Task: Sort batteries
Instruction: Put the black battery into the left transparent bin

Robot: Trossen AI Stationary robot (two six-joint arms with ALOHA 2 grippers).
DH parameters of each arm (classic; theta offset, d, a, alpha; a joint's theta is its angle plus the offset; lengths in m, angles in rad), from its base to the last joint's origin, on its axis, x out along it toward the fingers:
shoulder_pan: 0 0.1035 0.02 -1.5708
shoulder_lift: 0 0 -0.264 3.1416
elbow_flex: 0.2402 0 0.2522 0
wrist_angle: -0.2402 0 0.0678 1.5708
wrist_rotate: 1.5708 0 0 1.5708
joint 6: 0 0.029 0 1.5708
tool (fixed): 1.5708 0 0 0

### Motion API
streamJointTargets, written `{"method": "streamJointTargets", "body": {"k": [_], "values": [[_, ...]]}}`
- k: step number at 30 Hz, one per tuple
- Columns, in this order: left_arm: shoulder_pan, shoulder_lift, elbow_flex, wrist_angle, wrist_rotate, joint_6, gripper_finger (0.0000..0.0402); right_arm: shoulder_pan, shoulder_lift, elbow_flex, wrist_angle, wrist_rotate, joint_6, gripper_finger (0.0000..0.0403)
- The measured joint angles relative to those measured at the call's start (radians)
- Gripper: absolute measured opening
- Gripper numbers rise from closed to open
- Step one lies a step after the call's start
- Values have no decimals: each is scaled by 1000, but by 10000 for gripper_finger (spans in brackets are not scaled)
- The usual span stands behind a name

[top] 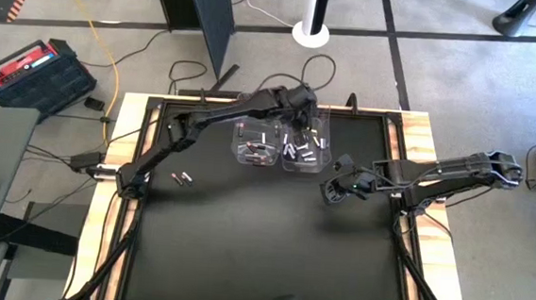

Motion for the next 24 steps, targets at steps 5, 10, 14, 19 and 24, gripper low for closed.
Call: {"method": "streamJointTargets", "body": {"k": [5,10,14,19,24], "values": [[3,-131,0,-87,-3,53,89,0,0,0,0,0,0,127],[23,-290,0,-286,-12,87,89,0,0,0,1,0,1,127],[45,-402,0,-519,-20,52,89,0,0,0,0,0,1,127],[58,-513,-1,-659,-25,26,89,0,0,0,0,0,1,127],[53,-606,-1,-731,-31,17,89,0,0,0,0,0,1,127]]}}
